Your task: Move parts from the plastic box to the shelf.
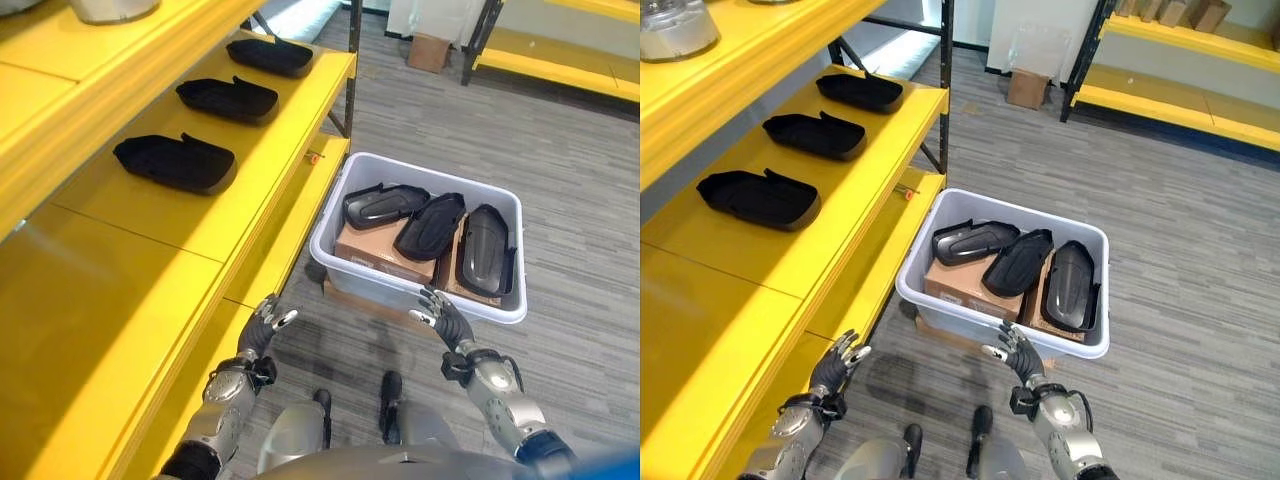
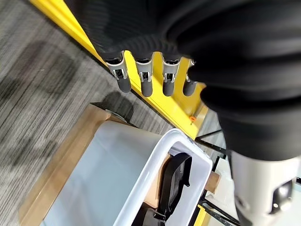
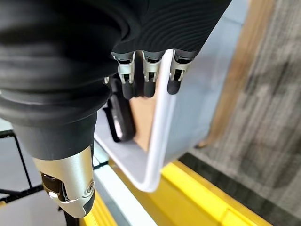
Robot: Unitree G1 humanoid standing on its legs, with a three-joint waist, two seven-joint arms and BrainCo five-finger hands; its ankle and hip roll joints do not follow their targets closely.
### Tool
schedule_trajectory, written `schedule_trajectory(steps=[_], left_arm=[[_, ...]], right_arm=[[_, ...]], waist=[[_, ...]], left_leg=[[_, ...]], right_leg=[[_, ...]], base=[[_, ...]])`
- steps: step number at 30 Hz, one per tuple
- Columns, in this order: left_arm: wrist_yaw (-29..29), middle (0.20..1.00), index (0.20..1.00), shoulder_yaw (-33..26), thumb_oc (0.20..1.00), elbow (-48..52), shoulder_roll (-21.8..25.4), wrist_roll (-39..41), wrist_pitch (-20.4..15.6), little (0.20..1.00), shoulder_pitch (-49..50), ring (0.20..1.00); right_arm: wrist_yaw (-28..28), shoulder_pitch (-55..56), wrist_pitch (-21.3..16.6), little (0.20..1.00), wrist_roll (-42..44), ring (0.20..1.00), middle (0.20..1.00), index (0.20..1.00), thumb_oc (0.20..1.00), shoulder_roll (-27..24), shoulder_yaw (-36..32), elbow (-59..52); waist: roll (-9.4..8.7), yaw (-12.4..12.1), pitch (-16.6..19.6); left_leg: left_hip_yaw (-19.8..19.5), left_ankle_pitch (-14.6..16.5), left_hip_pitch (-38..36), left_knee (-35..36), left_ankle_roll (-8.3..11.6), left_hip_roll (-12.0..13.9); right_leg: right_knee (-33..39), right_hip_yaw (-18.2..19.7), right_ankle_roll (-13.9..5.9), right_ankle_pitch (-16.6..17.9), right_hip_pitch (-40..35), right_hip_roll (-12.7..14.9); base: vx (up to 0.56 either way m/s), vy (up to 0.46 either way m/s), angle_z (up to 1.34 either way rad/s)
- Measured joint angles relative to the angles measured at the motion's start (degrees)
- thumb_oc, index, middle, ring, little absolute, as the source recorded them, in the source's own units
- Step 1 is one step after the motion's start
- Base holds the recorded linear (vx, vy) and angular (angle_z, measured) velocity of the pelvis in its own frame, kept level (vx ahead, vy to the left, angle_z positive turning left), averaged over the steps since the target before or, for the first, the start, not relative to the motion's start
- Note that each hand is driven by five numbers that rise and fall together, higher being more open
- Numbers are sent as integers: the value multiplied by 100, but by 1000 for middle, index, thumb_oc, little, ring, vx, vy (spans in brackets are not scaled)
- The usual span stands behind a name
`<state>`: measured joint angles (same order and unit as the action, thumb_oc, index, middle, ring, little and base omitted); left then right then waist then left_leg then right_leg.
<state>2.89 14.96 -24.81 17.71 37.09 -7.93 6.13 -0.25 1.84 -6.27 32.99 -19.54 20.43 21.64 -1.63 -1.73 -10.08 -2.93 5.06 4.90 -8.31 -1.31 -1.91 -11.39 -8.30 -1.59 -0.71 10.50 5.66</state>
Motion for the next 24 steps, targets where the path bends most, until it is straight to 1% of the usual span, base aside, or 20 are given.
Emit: schedule_trajectory(steps=[2, 4, 6, 7, 8, 9, 10, 11, 12, 13, 14, 15, 16, 17, 18, 19, 20, 21, 23, 24], left_arm=[[0, 1000, 1000, 66, 1000, -5, 125, 15, 12, 1000, -22, 1000], [-5, 1000, 1000, 35, 1000, 4, 168, 41, 14, 1000, -64, 1000], [-5, 1000, 1000, 25, 1000, 2, 120, 42, 12, 1000, -149, 1000], [-19, 1000, 1000, 3, 1000, 58, 77, 42, 20, 1000, -169, 1000], [-33, 1000, 1000, 5, 1000, 52, 18, 41, 13, 1000, -147, 1000], [-43, 1000, 1000, 5, 1000, 51, 19, 39, 14, 1000, -156, 1000], [-43, 1000, 1000, 16, 1000, 3, 33, 38, 28, 1000, -137, 1000], [-36, 1000, 1000, -19, 1000, -11, 49, 37, 35, 1000, -106, 1000], [-36, 1000, 1000, -32, 1000, -27, 47, 37, 33, 1000, -138, 1000], [-36, 1000, 1000, -32, 1000, -27, 47, 37, 33, 1000, -138, 1000], [-34, 1000, 1000, -32, 1000, -193, 32, 29, 53, 1000, -288, 1000], [-35, 1000, 1000, -32, 1000, -239, -13, 5, 53, 1000, -349, 1000], [-40, 1000, 1000, -30, 1000, -232, -53, -25, 51, 1000, -368, 1000], [-42, 1000, 1000, -20, 1000, -225, -117, -51, 54, 1000, -315, 1000], [-45, 1000, 1000, 30, 1000, -170, -174, -61, 57, 1000, -306, 1000], [-45, 1000, 1000, 110, 1000, -175, -186, -62, 84, 1000, -270, 1000], [-55, 1000, 1000, 124, 1000, -172, -201, -63, 78, 1000, -155, 1000], [-40, 1000, 1000, 76, 1000, -144, -121, -64, 77, 1000, -196, 1000], [-47, 1000, 1000, 62, 1000, 34, 77, -66, 27, 1000, -274, 1000], [-46, 1000, 1000, 59, 1000, 31, 136, -65, 21, 1000, -277, 1000]], right_arm=[[2, -41, 0, 1000, 2, 1000, 1000, 1000, 1000, 4, 11, 2], [6, -147, -5, 1000, 4, 1000, 1000, 1000, 1000, 3, 23, -16], [6, -125, -4, 1000, 4, 1000, 1000, 1000, 1000, -18, 30, -27], [18, -89, -6, 1000, 4, 1000, 1000, 1000, 1000, -100, -18, -171], [18, -40, -49, 1000, 5, 1000, 1000, 1000, 1000, -185, -102, -292], [18, -36, -47, 1000, 4, 1000, 1000, 1000, 1000, -232, -101, -327], [11, 24, -45, 1000, -1, 1000, 1000, 1000, 1000, -265, -134, -440], [9, 59, -49, 1000, -1, 1000, 1000, 1000, 1000, -270, -162, -567], [2, 63, -54, 1000, -1, 1000, 1000, 1000, 1000, -315, -216, -665], [2, 63, -54, 1000, -1, 1000, 1000, 1000, 1000, -315, -216, -665], [-12, 26, -103, 1000, -1, 1000, 1000, 1000, 1000, -355, -263, -726], [-26, 34, -136, 1000, -1, 1000, 1000, 1000, 1000, -359, -336, -720], [-33, 35, -169, 1000, -1, 1000, 1000, 1000, 1000, -374, -398, -727], [-33, 37, -180, 1000, 3, 1000, 1000, 1000, 1000, -433, -486, -783], [-32, 81, -190, 1000, 1, 1000, 1000, 1000, 1000, -487, -532, -917], [-30, 120, -194, 1000, 2, 1000, 1000, 1000, 1000, -598, -536, -1088], [6, 172, -217, 1000, 0, 1000, 1000, 1000, 1000, -652, -529, -1202], [-1, 224, -225, 1000, 6, 1000, 1000, 1000, 1000, -477, -503, -1223], [20, 320, -204, 1000, 4, 1000, 1000, 1000, 1000, -291, -336, -1492], [44, 316, -210, 1000, 2, 1000, 1000, 1000, 1000, -222, -256, -1637]], waist=[[-66, 62, 41], [-39, 121, 10], [-57, 113, 12], [-19, 121, -38], [50, 63, -96], [53, 59, -98], [25, 114, -106], [-6, 116, -90], [-49, 206, -144], [-49, 206, -144], [13, 277, -138], [18, 296, -163], [54, 326, -163], [153, 386, -177], [298, 429, -155], [467, 422, -119], [628, 450, 8], [492, 505, 37], [260, 529, 46], [187, 526, 63]], left_leg=[[51, -20, -206, 112, -4, -63], [106, 41, -135, -265, 93, -38], [124, 83, 91, -1095, 137, -33], [97, 113, 506, -2106, 225, 5], [31, -110, 1069, -3139, 254, 57], [-161, -237, 1245, -3495, 277, 44], [-417, -154, 1352, -3544, 252, -17], [-604, -87, 1321, -2932, 289, 90], [-654, -100, 1290, -2198, 313, 486], [-654, -100, 1290, -2198, 313, 486], [-762, -338, 1106, -907, 676, 1220], [-798, -434, 922, -159, 767, 1570], [-810, -474, 714, 499, 764, 1761], [-847, -486, 563, 808, 782, 1778], [-751, -524, 368, 838, 728, 1626], [-525, -559, 135, 819, 670, 1468], [-496, -876, -118, 1062, 737, 1277], [-398, -1039, -251, 1102, 824, 1022], [-258, -997, -273, 1108, 630, 623], [-179, -997, -292, 1139, 527, 464]], right_leg=[[415, 143, -44, -79, -448, 27], [761, 240, -30, -69, -741, -78], [935, 272, 6, -16, -1022, -49], [853, 277, 137, -143, -1013, -110], [817, 279, 294, -211, -1116, -228], [742, 368, 384, -275, -1090, -251], [762, 403, 374, -315, -1107, -245], [824, 386, 411, -278, -1113, -251], [847, 448, 357, -254, -1138, -274], [847, 448, 357, -254, -1138, -274], [958, 472, 266, -206, -1246, -376], [933, 554, 213, -266, -1292, -381], [886, 605, 179, -323, -1300, -365], [844, 659, 118, -364, -1324, -323], [882, 791, -31, -387, -1375, -227], [1058, 882, -172, -341, -1552, -144], [1137, 962, -326, -381, -1625, -52], [1140, 998, -451, -384, -1698, 187], [1147, 981, -556, -287, -1671, 607], [1117, 1008, -591, -264, -1621, 779]], base=[[70, -193, -9], [45, -148, -11], [30, -141, -13], [24, -31, -23], [75, -11, -32], [82, 19, -33], [163, 98, -27], [121, 70, -22], [180, 142, -17], [107, 129, -19], [169, 260, -19], [109, 192, -28], [191, 281, -27], [174, 236, -43], [173, 236, -56], [92, 174, -69], [89, 230, -48], [94, 299, -27], [29, 223, -12], [-7, 177, -42]])
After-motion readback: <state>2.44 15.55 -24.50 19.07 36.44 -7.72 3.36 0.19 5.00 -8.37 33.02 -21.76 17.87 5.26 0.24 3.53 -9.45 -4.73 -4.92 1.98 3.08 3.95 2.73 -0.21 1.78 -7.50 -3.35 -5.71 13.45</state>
